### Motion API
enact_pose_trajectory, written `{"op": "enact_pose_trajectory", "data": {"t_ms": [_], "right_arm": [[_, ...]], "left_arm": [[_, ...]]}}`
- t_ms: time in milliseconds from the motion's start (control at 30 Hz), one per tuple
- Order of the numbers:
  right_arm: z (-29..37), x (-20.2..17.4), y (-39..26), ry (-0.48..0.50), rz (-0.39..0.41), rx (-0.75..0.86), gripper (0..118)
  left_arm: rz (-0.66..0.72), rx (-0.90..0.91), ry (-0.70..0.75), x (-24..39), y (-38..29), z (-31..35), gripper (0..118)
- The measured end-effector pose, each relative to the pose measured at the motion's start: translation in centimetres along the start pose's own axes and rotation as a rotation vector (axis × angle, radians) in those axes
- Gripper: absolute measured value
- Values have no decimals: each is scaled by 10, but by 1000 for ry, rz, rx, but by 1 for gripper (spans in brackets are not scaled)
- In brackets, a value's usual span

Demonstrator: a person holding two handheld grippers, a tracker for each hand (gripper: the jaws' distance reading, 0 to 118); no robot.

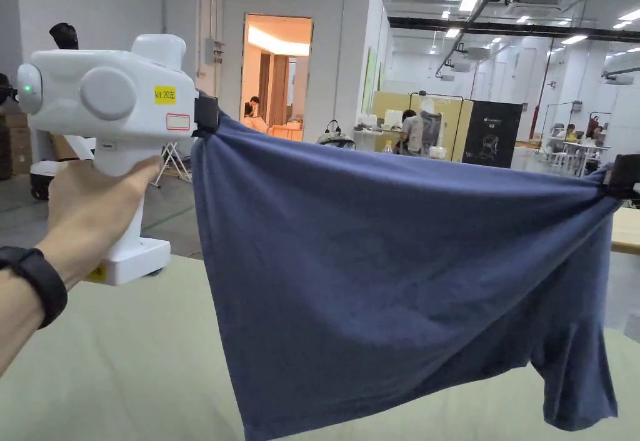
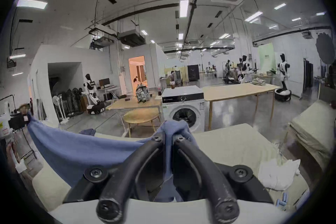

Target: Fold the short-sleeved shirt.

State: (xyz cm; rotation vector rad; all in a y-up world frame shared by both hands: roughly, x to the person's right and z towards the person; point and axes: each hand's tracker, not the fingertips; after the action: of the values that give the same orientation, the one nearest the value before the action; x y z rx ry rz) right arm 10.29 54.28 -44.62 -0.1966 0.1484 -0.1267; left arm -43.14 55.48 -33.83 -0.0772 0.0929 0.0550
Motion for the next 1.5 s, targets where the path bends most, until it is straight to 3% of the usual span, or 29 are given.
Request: {"op": "enact_pose_trajectory", "data": {"t_ms": [133, 233, 367, 500, 800, 967, 1133, 1300, 1367, 1400, 1433, 1467, 1500], "right_arm": [[-31, 3, -10, -12, 5, -51, 5], [-49, 0, -40, -46, 89, -123, 5], [-71, 11, -101, -34, 58, -229, 5], [-62, 31, -173, -19, 31, -310, 5], [116, 68, -329, -16, 12, -365, 5], [211, 72, -415, -90, -28, -481, 5], [264, 83, -470, -134, -188, -605, 3], [287, 84, -481, -154, -184, -599, 3], [293, 86, -483, -198, -184, -559, 13], [295, 89, -482, -217, -198, -543, 28], [297, 91, -482, -217, -207, -542, 45], [300, 94, -480, -211, -222, -534, 47], [304, 94, -477, -211, -235, -512, 47]], "left_arm": [[27, -32, -27, 7, -18, -20, 0], [16, -99, -27, 13, -57, -43, 0], [79, -222, -39, 8, -126, -61, 0], [130, -330, -64, 3, -201, -38, 0], [326, -458, -66, -14, -348, 145, 0], [319, -512, 9, -10, -402, 233, 0], [358, -602, 14, -17, -437, 276, 0], [383, -602, 23, -25, -447, 288, 0], [375, -564, 25, -23, -448, 289, 0], [358, -567, 15, -22, -447, 287, 8], [310, -561, 41, -21, -442, 284, 29], [267, -549, 77, -18, -439, 284, 41], [230, -532, 76, -15, -435, 285, 42]]}}
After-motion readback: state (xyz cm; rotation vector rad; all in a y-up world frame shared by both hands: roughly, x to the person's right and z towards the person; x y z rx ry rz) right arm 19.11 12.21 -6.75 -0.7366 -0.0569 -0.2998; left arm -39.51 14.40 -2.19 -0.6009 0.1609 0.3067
